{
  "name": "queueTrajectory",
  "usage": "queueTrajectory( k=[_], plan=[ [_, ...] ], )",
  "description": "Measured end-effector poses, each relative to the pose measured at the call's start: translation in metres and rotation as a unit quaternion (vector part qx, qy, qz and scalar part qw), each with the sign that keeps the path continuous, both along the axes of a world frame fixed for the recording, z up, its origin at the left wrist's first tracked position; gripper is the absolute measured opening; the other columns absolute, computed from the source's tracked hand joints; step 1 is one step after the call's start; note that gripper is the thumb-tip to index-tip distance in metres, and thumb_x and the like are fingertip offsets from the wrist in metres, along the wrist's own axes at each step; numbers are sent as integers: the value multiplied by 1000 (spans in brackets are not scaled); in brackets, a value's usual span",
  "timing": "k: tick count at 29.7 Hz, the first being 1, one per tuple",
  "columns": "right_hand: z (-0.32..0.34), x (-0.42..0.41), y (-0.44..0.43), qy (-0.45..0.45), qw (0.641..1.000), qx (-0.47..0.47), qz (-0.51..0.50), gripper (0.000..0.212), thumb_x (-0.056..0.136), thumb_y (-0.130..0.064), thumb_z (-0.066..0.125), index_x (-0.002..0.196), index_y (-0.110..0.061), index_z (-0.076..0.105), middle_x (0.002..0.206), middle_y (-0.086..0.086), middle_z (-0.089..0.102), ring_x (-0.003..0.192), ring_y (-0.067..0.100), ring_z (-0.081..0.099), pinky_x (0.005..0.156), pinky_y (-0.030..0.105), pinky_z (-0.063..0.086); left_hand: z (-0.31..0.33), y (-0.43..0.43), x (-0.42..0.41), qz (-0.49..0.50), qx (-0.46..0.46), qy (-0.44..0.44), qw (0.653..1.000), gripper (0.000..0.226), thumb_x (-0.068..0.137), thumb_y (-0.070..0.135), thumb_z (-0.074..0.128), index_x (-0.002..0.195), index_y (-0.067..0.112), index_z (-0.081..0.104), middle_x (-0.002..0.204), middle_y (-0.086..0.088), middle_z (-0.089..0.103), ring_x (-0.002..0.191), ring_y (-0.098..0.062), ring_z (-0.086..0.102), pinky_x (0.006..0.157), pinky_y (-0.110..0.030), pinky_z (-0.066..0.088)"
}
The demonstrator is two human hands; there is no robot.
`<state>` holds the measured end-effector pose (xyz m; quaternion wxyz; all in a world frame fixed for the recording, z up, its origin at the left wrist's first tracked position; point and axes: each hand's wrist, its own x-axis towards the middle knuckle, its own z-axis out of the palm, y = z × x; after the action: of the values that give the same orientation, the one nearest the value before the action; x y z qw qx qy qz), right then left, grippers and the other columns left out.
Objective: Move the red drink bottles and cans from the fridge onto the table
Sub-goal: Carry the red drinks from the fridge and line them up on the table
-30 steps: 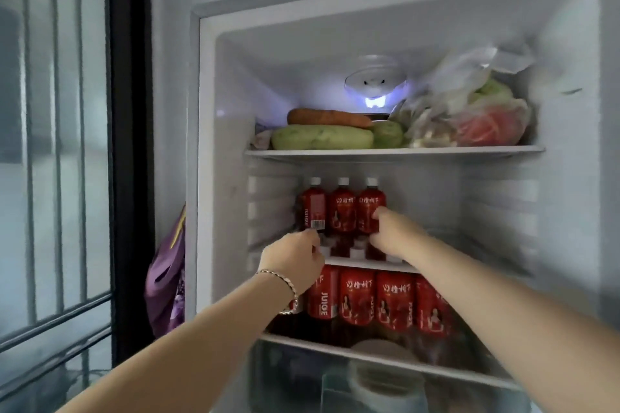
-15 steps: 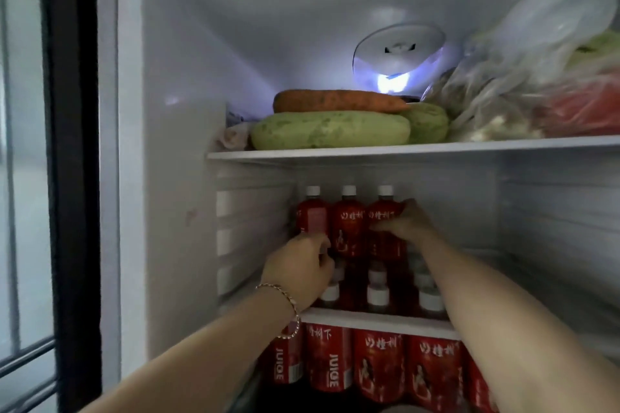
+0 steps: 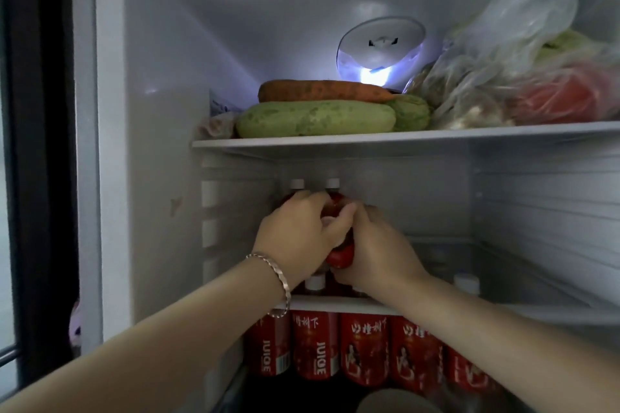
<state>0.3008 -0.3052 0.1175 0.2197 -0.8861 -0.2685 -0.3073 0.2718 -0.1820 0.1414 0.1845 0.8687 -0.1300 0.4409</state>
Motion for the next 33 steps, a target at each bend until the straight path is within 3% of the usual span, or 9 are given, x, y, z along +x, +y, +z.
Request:
queueTrajectory(
  k=[4,7,11,14,16,19,24,29,33],
  plan=[
    [-11,-2,10,-35,998,45,16,80,72,-31,75,139,-24,31,133,-7,45,125,11,40,88,18,35,-15,2,-7,-1,124,-116,985,47,82,51,34,84,15,64,84,0,61,61,-19,61,46,-33,53],
    [-7,-5,17,-30,995,79,58,78,69,-33,77,135,-28,35,127,-10,50,118,8,46,87,14,36,-14,8,-6,13,143,-168,975,34,85,36,40,77,10,61,78,-6,58,55,-21,58,37,-30,49],
    [11,21,14,128,977,55,164,93,61,-17,86,138,-22,34,125,-11,49,120,7,47,100,22,39,-3,17,-4,95,100,-103,985,31,95,32,40,97,6,58,98,-11,54,76,-29,60,59,-31,47],
    [24,84,10,146,989,0,20,82,70,-15,80,139,-14,36,136,0,48,125,15,47,103,21,35,-1,33,1,125,19,-27,992,31,96,33,41,110,9,53,108,-11,52,91,-29,56,72,-29,44],
    [30,114,9,178,978,59,-94,92,73,-22,79,145,-8,24,143,15,42,132,28,42,110,31,35,-2,37,0,98,-38,-27,994,29,94,34,48,101,7,54,99,-13,55,85,-29,58,70,-31,47],
    [33,145,29,250,950,179,-52,120,69,-33,83,149,-1,-2,153,19,24,141,31,28,114,37,29,-7,44,-5,86,-55,-19,995,21,94,34,47,92,13,49,91,-3,48,76,-18,51,65,-24,40],
    [29,168,43,203,952,220,-61,70,71,-35,79,128,-5,54,131,14,57,118,26,56,92,26,45,-14,56,-16,50,-42,-33,997,15,96,30,44,86,19,41,95,3,45,79,-12,46,67,-15,34],
    [31,142,30,188,968,150,-66,88,59,-41,83,132,-8,47,131,13,51,119,27,52,100,33,46,-2,60,-21,93,-42,-53,993,26,95,28,45,71,19,43,78,4,44,77,-20,53,67,-26,38],
    [28,94,17,120,983,140,10,78,60,-27,85,129,-17,49,120,4,54,115,20,50,92,24,43,30,47,-28,193,39,-46,979,48,84,61,47,56,22,41,60,9,46,66,-13,50,58,-25,34]
  ],
)
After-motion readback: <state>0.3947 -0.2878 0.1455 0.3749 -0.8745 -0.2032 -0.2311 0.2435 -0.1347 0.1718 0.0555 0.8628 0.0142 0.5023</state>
